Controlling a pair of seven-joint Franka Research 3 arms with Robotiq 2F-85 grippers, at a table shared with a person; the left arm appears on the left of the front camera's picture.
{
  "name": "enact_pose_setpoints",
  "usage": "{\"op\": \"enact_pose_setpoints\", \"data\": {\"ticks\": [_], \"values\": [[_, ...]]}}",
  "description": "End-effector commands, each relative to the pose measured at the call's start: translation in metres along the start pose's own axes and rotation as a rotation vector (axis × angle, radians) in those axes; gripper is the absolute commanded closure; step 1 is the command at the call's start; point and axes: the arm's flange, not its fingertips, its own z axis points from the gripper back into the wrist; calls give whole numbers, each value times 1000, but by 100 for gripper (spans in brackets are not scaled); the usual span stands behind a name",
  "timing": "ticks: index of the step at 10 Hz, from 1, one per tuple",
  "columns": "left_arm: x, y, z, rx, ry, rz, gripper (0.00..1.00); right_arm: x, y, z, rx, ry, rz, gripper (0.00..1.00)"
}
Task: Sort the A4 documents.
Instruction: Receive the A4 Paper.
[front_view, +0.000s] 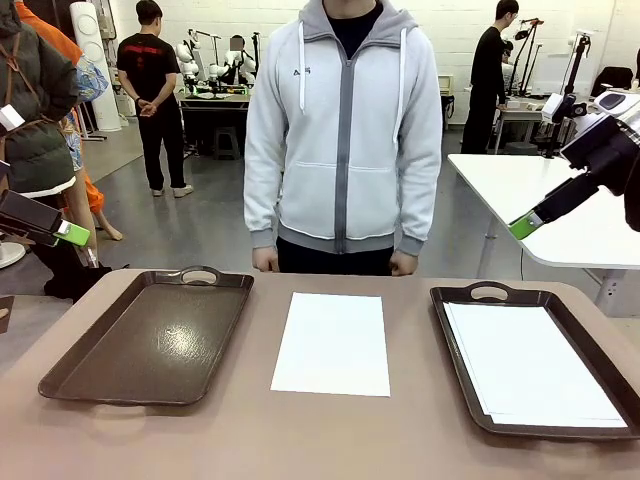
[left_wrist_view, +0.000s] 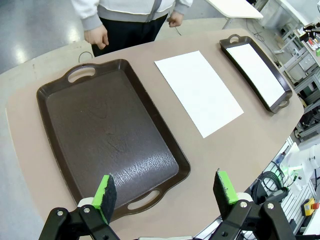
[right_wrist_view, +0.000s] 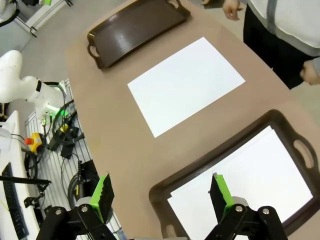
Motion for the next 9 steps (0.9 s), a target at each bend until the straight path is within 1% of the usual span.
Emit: {"op": "enact_pose_setpoints", "data": {"ticks": [1, 9], "values": [[0, 1, 0, -22, -6, -7, 0, 0, 0, -1, 6, -2, -4, 0], [0, 1, 0, -22, -6, -7, 0, 0, 0, -1, 6, -2, -4, 0]]}}
